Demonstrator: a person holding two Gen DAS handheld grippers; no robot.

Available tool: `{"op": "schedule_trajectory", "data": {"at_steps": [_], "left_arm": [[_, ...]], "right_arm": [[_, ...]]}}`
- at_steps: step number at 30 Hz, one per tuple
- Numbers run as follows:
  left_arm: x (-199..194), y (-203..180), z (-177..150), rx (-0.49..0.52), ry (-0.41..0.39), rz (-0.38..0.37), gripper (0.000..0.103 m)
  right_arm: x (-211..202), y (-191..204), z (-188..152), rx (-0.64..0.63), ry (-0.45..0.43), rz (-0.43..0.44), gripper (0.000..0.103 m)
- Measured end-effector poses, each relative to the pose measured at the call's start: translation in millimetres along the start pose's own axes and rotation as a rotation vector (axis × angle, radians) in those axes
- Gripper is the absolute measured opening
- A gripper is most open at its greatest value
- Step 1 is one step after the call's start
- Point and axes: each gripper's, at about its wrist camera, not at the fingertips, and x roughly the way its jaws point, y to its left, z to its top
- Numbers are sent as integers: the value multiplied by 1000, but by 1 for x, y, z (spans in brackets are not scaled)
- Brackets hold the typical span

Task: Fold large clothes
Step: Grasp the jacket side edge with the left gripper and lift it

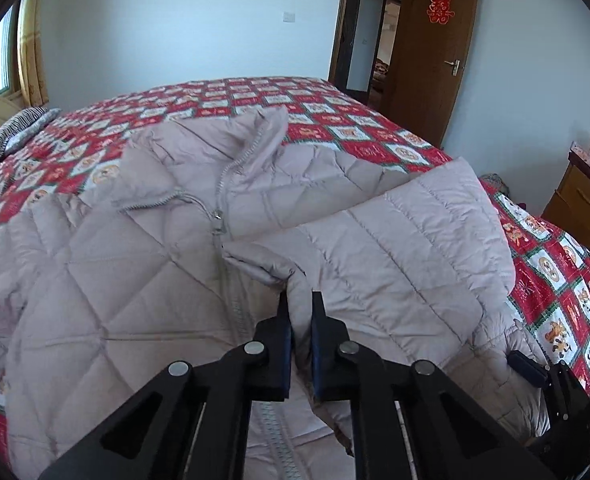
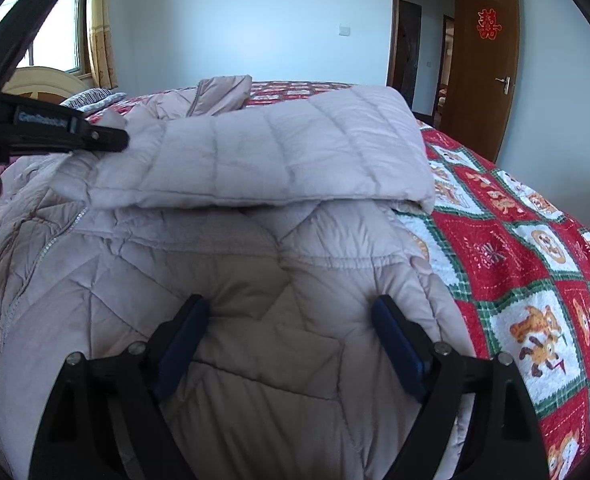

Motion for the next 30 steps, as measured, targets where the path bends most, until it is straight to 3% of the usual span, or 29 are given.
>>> {"op": "schedule_trajectory", "data": {"at_steps": [5,12,15,19,24,26,28,30], "left_arm": [[-37,45,0,7,-60,78,7],[-59,98,-12,-15,-56,153,7],[-49,110,-19,-14,-24,163,7],[-34,116,-30,20,-33,239,6],[-33,133,-39,-3,-28,234,7],[-26,136,-41,4,-18,245,7],[-19,139,-42,-7,-10,246,7],[-12,144,-44,-27,-7,242,7]], "right_arm": [[0,2,0,-7,1,-12,88],[0,4,0,-19,1,-37,89],[1,6,0,-24,3,-46,90],[4,3,5,-25,59,-9,91],[5,5,5,-44,83,-3,92],[5,9,11,-65,142,2,92],[-4,5,22,-45,188,43,85],[-21,-2,37,-13,163,66,84]]}}
